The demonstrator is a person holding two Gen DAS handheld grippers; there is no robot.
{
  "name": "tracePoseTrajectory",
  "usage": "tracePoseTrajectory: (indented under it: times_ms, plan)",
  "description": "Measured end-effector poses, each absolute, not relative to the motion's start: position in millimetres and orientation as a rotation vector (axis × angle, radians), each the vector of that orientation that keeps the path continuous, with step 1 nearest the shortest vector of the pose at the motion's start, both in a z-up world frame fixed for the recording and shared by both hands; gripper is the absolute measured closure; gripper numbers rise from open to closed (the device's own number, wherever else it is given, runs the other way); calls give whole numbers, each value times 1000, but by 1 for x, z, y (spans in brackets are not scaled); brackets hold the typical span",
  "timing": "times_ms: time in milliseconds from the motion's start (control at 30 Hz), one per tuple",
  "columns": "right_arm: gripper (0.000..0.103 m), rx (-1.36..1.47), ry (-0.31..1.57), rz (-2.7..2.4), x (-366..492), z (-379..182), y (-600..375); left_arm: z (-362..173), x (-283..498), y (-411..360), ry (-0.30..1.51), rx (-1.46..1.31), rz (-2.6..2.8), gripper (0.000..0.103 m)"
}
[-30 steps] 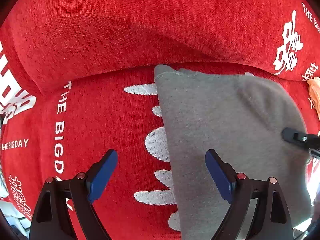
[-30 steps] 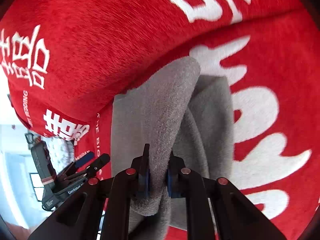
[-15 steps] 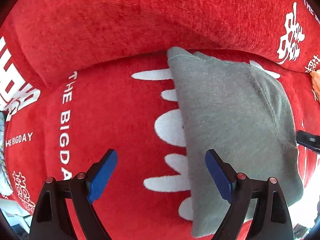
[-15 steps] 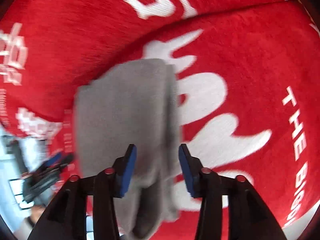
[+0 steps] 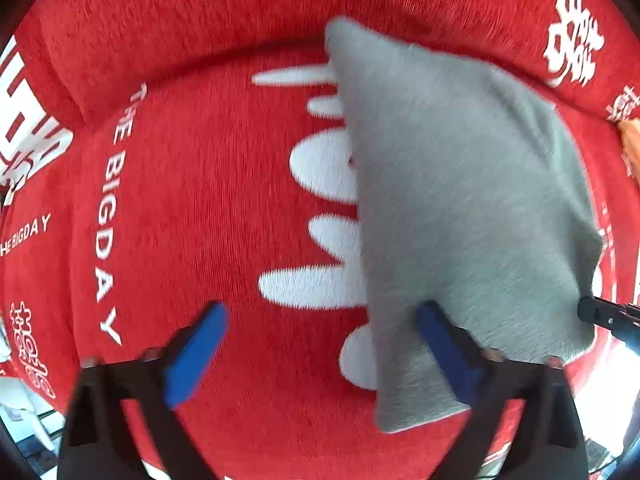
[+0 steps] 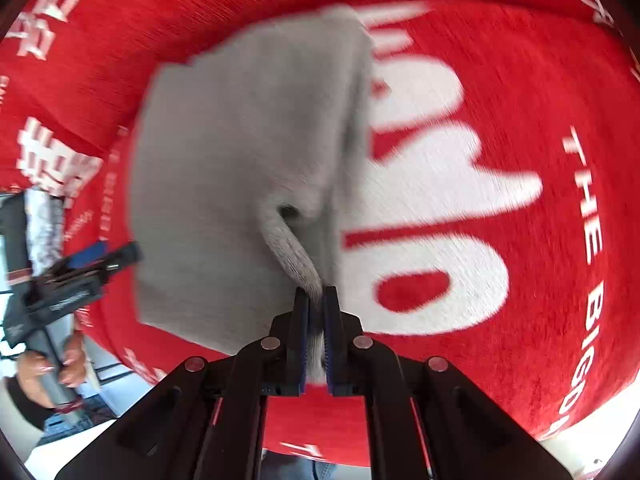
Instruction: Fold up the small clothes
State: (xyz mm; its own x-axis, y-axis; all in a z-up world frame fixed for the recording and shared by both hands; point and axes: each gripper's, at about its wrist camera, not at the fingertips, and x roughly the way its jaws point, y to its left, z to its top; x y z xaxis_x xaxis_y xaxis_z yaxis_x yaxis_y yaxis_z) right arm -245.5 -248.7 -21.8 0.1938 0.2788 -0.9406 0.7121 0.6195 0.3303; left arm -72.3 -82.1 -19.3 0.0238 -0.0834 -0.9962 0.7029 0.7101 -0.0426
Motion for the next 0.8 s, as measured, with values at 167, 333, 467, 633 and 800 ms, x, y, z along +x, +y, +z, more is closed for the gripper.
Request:
tracePoseTrajectory:
  times_ms: [167,333,467,633,800]
  plan:
    - [90,989,1352,-432,-259,-23,-250,-27,-86,-73,1437,577,-694,1]
    - [81,987,1203,-518,-246,24,-246,-30,-88,-66,1449,552,-701,1]
    - [78,910,1156,-467,-207,46,-245,-23,-86,-59,1453,526,-695,1]
    - [82,755,1275,-493,-179,17,-241,-18,-83,-46,1461,521,-673,1]
    - [100,836,1260,-538,-206,6,-260,-13,-79,-32,1474,520,-646,1]
